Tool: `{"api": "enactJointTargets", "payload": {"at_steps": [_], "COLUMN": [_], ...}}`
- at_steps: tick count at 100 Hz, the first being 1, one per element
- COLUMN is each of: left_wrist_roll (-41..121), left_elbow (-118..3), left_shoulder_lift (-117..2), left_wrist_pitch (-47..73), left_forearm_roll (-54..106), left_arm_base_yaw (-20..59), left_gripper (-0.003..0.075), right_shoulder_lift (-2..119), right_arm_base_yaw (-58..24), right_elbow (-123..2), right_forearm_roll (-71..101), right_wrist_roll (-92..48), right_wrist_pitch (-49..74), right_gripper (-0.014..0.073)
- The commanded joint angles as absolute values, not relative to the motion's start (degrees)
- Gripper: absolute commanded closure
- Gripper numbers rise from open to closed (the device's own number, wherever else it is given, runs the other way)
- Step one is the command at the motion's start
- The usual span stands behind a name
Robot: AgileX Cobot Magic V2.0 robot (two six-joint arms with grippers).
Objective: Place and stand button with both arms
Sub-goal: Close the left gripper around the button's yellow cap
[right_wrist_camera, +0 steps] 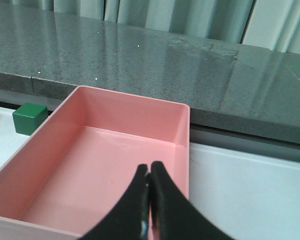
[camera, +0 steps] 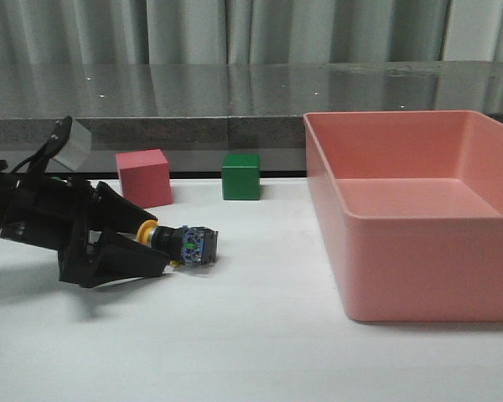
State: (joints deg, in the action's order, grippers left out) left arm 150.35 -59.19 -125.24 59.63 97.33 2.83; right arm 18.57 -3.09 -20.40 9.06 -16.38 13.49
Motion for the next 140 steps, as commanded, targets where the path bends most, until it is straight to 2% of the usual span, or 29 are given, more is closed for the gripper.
{"api": "enactJointTargets", "payload": {"at_steps": [1,58,140], "left_wrist_roll": [151.0,156.6,154.6], "left_elbow": [-60.2,-60.2,-60.4], "left_shoulder_lift": [-122.4,-122.4,-122.4], "left_wrist_pitch": [63.1,64.7,68.2], "left_forearm_roll": [99.7,96.7,97.3], "left_arm_base_yaw": [3.2,3.2,3.1], "left_gripper": [0.0131,0.0131,0.0132], "right_shoulder_lift": [18.8,18.8,18.8], "right_arm_base_yaw": [-2.6,-2.6,-2.6], "right_elbow": [-21.8,-21.8,-21.8], "right_forearm_roll": [9.3,9.3,9.3], "right_wrist_roll": [-16.4,-16.4,-16.4], "right_wrist_pitch": [9.4,9.4,9.4], "right_gripper": [0.0655,0.0655,0.0655]}}
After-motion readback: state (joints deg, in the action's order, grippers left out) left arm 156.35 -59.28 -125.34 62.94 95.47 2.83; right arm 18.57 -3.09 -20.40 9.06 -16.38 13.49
